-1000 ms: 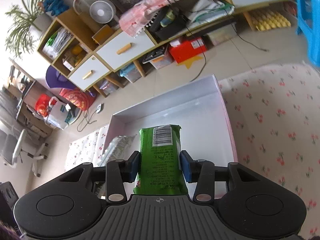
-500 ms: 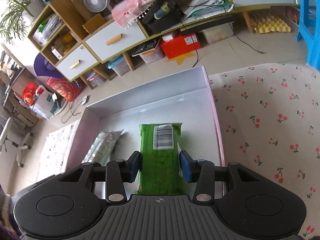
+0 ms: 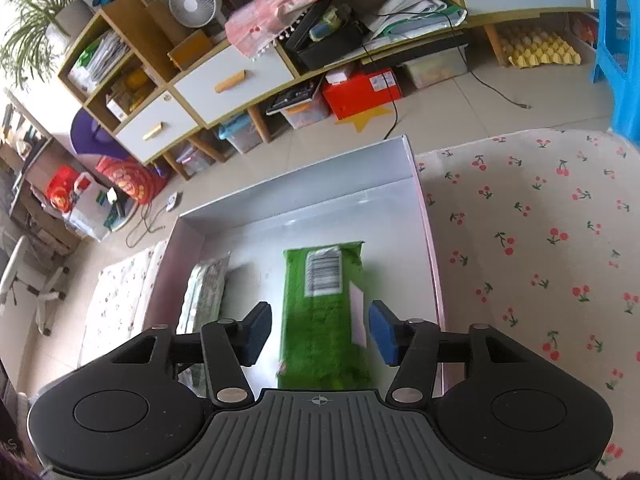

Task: Organize snacks
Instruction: 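Carry both snacks into the pink box and open both tools to release them, then withdraw both open tools from the box back over the snack pile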

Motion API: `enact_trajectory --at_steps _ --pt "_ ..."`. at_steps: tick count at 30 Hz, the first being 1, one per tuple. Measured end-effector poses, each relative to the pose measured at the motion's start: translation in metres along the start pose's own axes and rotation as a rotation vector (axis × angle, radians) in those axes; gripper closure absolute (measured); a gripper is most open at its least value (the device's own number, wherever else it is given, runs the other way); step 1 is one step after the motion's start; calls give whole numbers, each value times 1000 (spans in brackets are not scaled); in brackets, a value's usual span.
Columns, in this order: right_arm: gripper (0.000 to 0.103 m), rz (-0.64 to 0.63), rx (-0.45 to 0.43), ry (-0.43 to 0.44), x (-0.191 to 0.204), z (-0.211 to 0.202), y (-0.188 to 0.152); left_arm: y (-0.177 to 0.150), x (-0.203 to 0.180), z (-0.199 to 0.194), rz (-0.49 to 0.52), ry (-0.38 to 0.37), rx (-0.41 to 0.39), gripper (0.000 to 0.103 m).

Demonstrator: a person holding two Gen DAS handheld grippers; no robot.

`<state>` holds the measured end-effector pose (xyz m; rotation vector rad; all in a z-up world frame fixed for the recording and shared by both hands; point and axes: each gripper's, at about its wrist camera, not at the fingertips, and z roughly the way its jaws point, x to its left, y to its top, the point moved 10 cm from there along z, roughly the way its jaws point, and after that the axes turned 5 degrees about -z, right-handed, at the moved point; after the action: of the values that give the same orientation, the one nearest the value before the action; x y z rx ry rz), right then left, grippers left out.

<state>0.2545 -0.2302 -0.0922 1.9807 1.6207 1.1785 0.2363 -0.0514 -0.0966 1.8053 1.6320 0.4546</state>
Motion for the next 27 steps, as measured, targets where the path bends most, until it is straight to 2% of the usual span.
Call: enact_trajectory --at_steps 5,17,21,27 --pt "32 -57 -5 -16 14 -24 -2 0 -9 -14 31 -6 -3 34" --pt "16 -85 13 -46 38 -75 -25 -10 -6 -58 39 30 15 8" --pt "16 -99 60 -106 40 -82 -41 -18 2 -69 29 65 42 4" --pt "15 -117 98 -100 50 -92 -66 -36 15 -84 3 98 86 1"
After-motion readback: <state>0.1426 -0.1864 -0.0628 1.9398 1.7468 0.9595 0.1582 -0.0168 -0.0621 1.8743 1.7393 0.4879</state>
